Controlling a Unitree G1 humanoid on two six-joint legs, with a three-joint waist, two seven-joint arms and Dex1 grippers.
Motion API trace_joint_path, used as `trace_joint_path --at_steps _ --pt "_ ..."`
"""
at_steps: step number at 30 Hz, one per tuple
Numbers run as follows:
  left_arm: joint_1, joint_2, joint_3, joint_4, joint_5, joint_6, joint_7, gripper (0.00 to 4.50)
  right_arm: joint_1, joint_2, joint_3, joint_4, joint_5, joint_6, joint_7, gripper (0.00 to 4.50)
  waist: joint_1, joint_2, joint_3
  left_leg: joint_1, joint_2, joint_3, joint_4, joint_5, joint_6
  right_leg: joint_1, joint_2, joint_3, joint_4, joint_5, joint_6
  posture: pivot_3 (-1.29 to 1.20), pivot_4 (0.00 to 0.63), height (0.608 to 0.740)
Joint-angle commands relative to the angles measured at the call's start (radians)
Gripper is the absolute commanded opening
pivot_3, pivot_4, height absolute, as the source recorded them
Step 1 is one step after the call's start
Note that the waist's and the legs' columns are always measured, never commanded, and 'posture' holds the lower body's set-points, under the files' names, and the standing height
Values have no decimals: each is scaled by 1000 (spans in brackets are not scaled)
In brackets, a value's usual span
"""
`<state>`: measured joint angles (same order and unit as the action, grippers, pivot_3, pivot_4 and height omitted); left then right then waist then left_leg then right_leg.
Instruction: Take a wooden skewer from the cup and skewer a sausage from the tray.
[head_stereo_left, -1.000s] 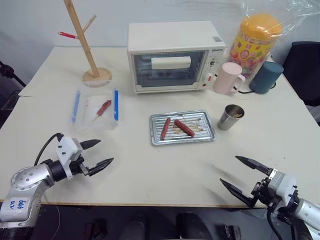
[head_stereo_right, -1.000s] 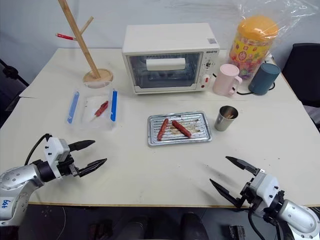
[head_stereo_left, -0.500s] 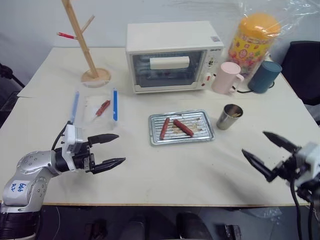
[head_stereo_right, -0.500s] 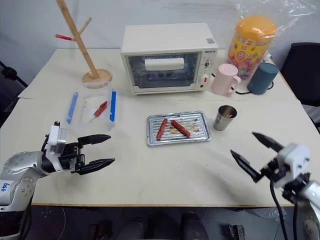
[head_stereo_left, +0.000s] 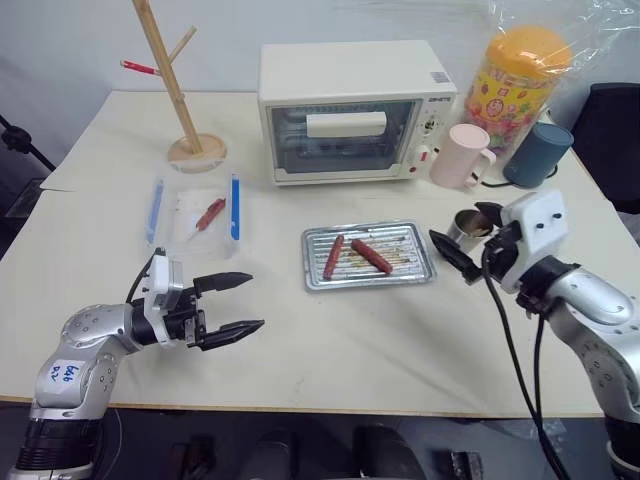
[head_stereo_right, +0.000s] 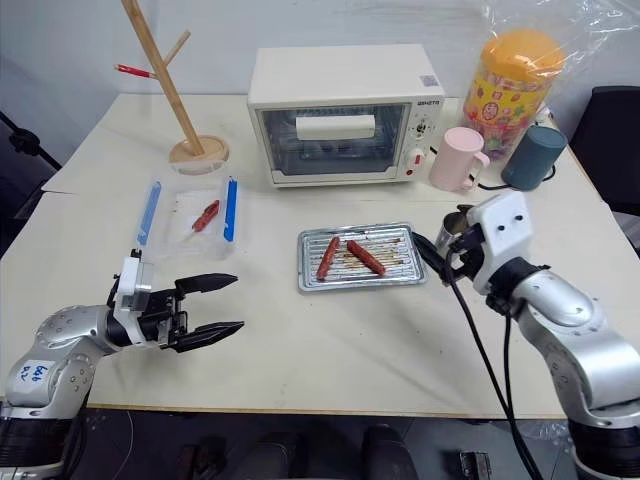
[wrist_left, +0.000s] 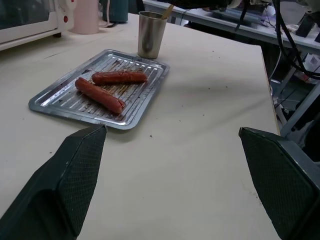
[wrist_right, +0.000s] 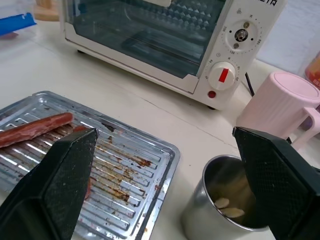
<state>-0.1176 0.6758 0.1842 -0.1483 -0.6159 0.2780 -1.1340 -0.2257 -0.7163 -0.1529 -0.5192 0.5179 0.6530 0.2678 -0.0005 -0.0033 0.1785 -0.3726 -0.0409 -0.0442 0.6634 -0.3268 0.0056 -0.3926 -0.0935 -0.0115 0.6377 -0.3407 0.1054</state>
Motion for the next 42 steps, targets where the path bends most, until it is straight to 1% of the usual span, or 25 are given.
trace_joint_path --at_steps 1,9,15,21,23,26,29,32,34,36,37,39,42 --pt "6 1 9 -39 4 -13 12 4469 -12 15 -3 -51 -58 15 -40 4500 -1 0 0 0 0 0 0 0 0 0 0 0 0 0 0 0 150 740" --pt "12 -8 -4 -96 -5 18 61 4469 -29 54 18 -44 -86 43 -27 4500 -4 0 0 0 0 0 0 0 0 0 1 0 1 0 0 0 150 740" --pt "4 -7 -5 -103 -4 27 74 4469 -37 56 20 -42 -110 55 -11 4500 -2 0 0 0 0 0 0 0 0 0 0 0 1 0 0 0 150 740" --pt "0 -9 -8 -109 -4 31 87 4469 -36 14 -30 1 -138 27 48 4500 -2 0 0 0 0 0 0 0 0 0 1 0 1 0 0 0 150 740" --pt "-1 -10 -11 -111 -4 32 91 4469 -21 -13 -53 21 -146 8 83 4500 -2 0 0 0 0 0 0 0 0 0 1 0 1 0 0 0 150 740" --pt "-5 -9 -12 -113 -6 36 95 4469 31 -72 -90 67 -171 -70 172 4500 0 0 0 0 0 0 0 0 0 0 0 0 0 0 0 0 150 740" --pt "-8 -8 -14 -111 -6 38 95 4469 63 -100 -121 110 -176 -114 225 4500 0 0 0 0 0 0 0 0 0 1 0 0 0 0 0 0 150 740" --pt "-16 -9 -18 -111 -5 42 98 4500 75 -113 -132 157 -190 -160 267 3941 -4 0 0 0 0 1 0 0 0 0 1 0 0 0 0 0 150 740" --pt "-21 -9 -20 -110 -6 45 99 4500 73 -112 -130 177 -194 -181 288 3440 -5 0 0 1 0 1 0 0 0 0 1 0 1 0 0 0 150 740" --pt "-25 -8 -21 -109 -7 47 98 4500 65 -106 -125 193 -194 -194 302 2833 -5 0 0 1 0 1 0 0 0 0 1 1 1 0 0 0 150 740" --pt "-27 -7 -21 -108 -7 48 98 4500 60 -107 -118 201 -196 -202 312 2651 -3 0 0 1 0 1 0 0 0 0 1 1 1 0 0 0 150 740" --pt "-29 -6 -21 -107 -7 49 99 4500 55 -107 -109 215 -202 -212 323 2037 -2 0 0 1 0 1 0 0 0 0 1 1 1 0 0 0 150 740" --pt "-30 -5 -20 -110 -7 52 101 4500 42 -102 -97 241 -211 -231 334 2037 -1 0 0 1 0 1 0 0 0 0 1 0 1 0 0 0 150 740"
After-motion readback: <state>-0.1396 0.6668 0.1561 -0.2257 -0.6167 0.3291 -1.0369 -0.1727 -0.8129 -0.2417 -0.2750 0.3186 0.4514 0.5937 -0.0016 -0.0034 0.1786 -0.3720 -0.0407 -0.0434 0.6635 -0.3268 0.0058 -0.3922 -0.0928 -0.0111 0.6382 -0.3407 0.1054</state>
